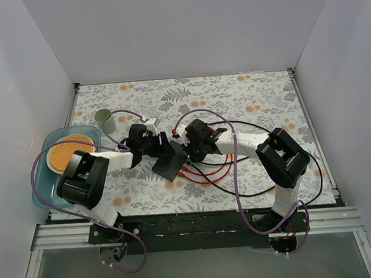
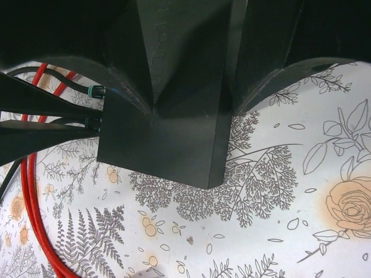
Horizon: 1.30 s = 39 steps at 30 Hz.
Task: Insert the plug into the switch port
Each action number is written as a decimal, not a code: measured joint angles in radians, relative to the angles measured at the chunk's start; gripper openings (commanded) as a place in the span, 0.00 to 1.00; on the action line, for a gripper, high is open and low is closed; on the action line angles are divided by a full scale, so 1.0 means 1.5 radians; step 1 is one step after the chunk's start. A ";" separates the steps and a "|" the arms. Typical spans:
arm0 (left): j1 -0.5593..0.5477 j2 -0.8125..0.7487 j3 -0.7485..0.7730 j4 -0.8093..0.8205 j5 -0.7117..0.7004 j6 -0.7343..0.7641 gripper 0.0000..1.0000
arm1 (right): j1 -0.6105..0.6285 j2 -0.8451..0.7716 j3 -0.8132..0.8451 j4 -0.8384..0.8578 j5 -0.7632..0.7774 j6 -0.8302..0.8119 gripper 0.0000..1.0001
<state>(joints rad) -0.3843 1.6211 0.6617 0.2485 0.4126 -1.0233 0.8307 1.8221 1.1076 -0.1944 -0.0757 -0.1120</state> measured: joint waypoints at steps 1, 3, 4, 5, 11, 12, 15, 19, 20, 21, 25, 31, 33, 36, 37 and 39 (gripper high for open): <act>0.001 0.000 0.000 0.001 0.000 0.001 0.56 | 0.000 0.008 0.014 -0.014 0.003 0.001 0.01; 0.003 0.000 0.000 0.004 -0.003 0.002 0.61 | 0.000 0.024 0.041 -0.036 0.010 0.002 0.01; 0.003 0.000 0.000 0.005 -0.006 0.002 0.63 | 0.000 0.034 0.058 -0.051 0.015 0.004 0.01; 0.003 -0.001 0.000 0.006 -0.010 0.003 0.64 | 0.000 0.041 0.070 -0.062 0.019 0.005 0.01; 0.000 -0.009 0.015 -0.023 -0.064 -0.018 0.84 | 0.005 0.071 0.112 -0.069 0.038 0.020 0.09; -0.003 -0.010 0.019 -0.030 -0.075 -0.025 0.86 | 0.007 0.071 0.112 -0.065 0.040 0.023 0.19; -0.009 -0.022 0.025 -0.058 -0.109 -0.053 0.97 | 0.009 0.070 0.104 -0.044 0.053 0.046 0.37; -0.026 -0.054 0.026 -0.111 -0.155 -0.086 0.98 | 0.015 0.054 0.081 0.005 0.088 0.072 0.51; -0.031 -0.067 0.026 -0.124 -0.170 -0.093 0.98 | 0.015 0.047 0.078 0.011 0.098 0.075 0.55; -0.033 -0.080 0.026 -0.137 -0.185 -0.100 0.98 | 0.015 0.037 0.075 0.018 0.108 0.078 0.57; -0.038 -0.138 0.026 -0.183 -0.255 -0.128 0.98 | 0.016 -0.012 0.065 0.026 0.152 0.090 0.64; -0.037 -0.234 0.027 -0.236 -0.323 -0.146 0.98 | 0.016 -0.142 0.004 0.034 0.196 0.106 0.77; -0.037 -0.270 0.027 -0.251 -0.338 -0.146 0.98 | 0.016 -0.207 -0.029 0.038 0.206 0.111 0.87; -0.037 -0.327 0.032 -0.271 -0.358 -0.147 0.98 | 0.016 -0.313 -0.076 0.052 0.213 0.122 0.93; -0.037 -0.346 0.034 -0.275 -0.365 -0.147 0.98 | 0.016 -0.349 -0.093 0.057 0.216 0.124 0.93; -0.037 -0.385 0.037 -0.280 -0.377 -0.149 0.98 | 0.016 -0.412 -0.122 0.066 0.221 0.129 0.96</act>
<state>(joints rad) -0.4397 1.0435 0.7177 -0.1719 -0.1535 -1.2461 0.8551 1.2041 0.9241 -0.0948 0.2554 0.0814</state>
